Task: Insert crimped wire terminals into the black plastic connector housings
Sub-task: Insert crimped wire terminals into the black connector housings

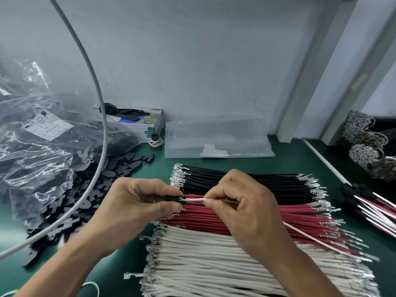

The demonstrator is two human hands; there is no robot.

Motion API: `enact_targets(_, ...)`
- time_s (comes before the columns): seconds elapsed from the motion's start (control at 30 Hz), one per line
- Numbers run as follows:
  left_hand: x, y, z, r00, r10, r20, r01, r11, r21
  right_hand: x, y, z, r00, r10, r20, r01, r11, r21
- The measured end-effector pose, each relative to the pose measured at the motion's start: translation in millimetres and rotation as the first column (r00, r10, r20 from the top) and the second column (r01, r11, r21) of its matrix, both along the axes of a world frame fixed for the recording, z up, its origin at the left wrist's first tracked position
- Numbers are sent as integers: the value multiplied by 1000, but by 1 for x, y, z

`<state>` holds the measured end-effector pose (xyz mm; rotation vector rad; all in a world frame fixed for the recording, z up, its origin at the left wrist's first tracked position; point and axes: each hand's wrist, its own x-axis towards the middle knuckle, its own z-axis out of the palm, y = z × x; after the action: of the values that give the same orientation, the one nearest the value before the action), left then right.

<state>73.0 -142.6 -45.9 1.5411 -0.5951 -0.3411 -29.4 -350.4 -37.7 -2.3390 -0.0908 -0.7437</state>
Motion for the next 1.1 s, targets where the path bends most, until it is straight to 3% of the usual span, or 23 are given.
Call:
enact_targets(0.17, 0, 0, -1, 998, 43, 40, -44, 999, 18, 1, 6, -4, 998, -5, 68, 8, 999, -40)
enact_targets(0.33, -2, -4, -3, 985, 60, 161, -76, 992, 99, 1, 10, -3, 983, -43, 181, 87, 966, -244)
enact_targets(0.5, -2, -4, -5, 997, 76, -27, -77, 997, -20, 1, 1, -6, 999, 14, 47, -16, 999, 34)
enact_targets(0.63, -7, -7, -2, 997, 71, 36, -71, 997, -3, 1, 8, -9, 998, 54, 30, -57, 993, 99)
enact_targets(0.73, -7, -8, -3, 990, 75, 122, -81, 996, 38, 1, 11, -11, 998, 63, 13, -64, 995, 81)
enact_targets(0.9, -3, -7, -7, 994, 90, 58, -91, 996, 7, 2, 9, -7, 1000, 28, 7, -29, 998, 58)
enact_targets(1.1, -5, -6, -8, 994, 61, 85, -60, 998, -16, 5, 17, -14, 992, 17, 122, -16, 1000, -7)
